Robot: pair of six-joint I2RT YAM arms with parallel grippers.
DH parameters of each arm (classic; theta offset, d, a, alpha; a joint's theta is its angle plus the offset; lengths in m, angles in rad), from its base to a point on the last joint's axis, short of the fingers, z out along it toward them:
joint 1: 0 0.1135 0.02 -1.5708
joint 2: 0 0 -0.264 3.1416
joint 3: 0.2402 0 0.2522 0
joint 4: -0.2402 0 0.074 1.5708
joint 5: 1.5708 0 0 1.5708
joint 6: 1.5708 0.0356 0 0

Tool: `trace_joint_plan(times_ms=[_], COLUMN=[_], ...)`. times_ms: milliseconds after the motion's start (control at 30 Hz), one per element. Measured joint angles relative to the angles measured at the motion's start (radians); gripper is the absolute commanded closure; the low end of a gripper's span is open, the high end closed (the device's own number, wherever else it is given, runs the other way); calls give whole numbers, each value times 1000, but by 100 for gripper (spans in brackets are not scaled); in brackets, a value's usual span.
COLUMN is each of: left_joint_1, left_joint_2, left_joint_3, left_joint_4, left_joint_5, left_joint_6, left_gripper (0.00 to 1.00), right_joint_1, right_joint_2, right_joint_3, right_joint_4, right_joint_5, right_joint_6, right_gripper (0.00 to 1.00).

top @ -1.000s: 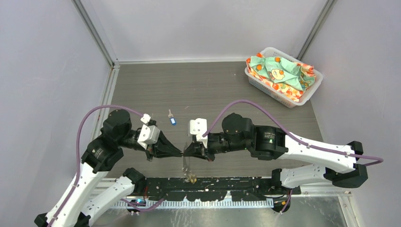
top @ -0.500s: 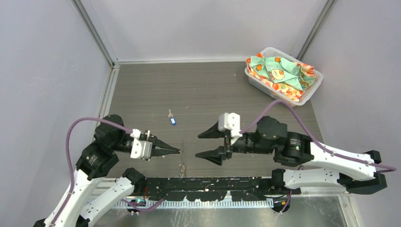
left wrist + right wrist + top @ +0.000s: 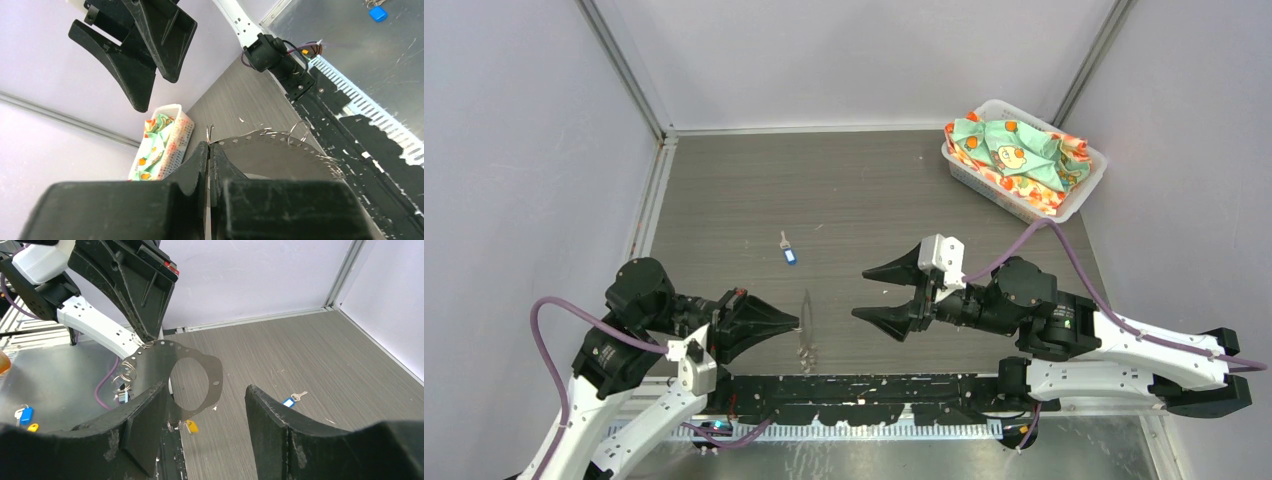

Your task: Put the keys on the keyring

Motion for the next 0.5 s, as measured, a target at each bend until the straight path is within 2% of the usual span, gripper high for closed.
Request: trace_joint_plan(times_ms=[333,400,500], left_joint_1=[0,0,-1], left_joint_2=[-14,-19,-31], left_joint_3=[-20,-27,-72], left_joint_4=[0,17,137], left_joint_5=[17,14,-51], left_joint_6=[95,48,-172], left_gripper=[100,100,100], right_joint_1=[0,0,-11], right_joint_2=[14,33,67], right_joint_3=[0,0,0], right_joint_4=[11,9,1], right_joint_5=[42,86,169], right_joint_6=[-1,-5,-9], right_gripper=[35,32,29])
